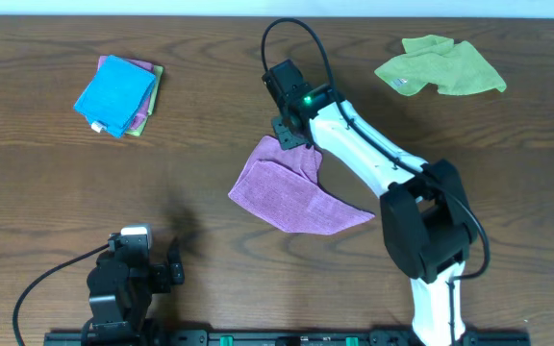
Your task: Fold the cloth
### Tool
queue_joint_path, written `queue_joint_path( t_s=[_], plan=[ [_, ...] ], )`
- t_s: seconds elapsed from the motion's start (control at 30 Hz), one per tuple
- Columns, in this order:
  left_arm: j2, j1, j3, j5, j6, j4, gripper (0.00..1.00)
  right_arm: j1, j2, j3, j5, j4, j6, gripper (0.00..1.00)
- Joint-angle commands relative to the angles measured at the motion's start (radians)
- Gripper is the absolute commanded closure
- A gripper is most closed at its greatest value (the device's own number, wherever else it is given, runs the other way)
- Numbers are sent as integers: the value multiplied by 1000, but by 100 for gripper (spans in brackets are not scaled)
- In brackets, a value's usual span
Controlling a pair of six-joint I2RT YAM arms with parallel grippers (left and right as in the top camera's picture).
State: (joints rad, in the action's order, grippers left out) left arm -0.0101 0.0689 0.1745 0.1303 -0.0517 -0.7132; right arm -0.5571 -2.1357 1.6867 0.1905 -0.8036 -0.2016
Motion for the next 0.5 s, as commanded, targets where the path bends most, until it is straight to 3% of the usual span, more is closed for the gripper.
queue_joint_path(
  t_s=[0.0, 0.27, 0.33, 0.47],
  plan=[
    [6, -3, -10, -7, 7, -16, 5, 16, -16, 13, 4, -4, -11, 67],
    [6, -3, -10, -7, 7, -16, 5, 21, -60, 13, 3, -23, -11, 65],
    [6, -3, -10, -7, 7, -16, 5, 21, -60, 13, 4, -22, -11, 72],
    [6, -3, -10, -7, 7, -16, 4, 24, -60, 13, 3, -23, -11, 95]
  ],
)
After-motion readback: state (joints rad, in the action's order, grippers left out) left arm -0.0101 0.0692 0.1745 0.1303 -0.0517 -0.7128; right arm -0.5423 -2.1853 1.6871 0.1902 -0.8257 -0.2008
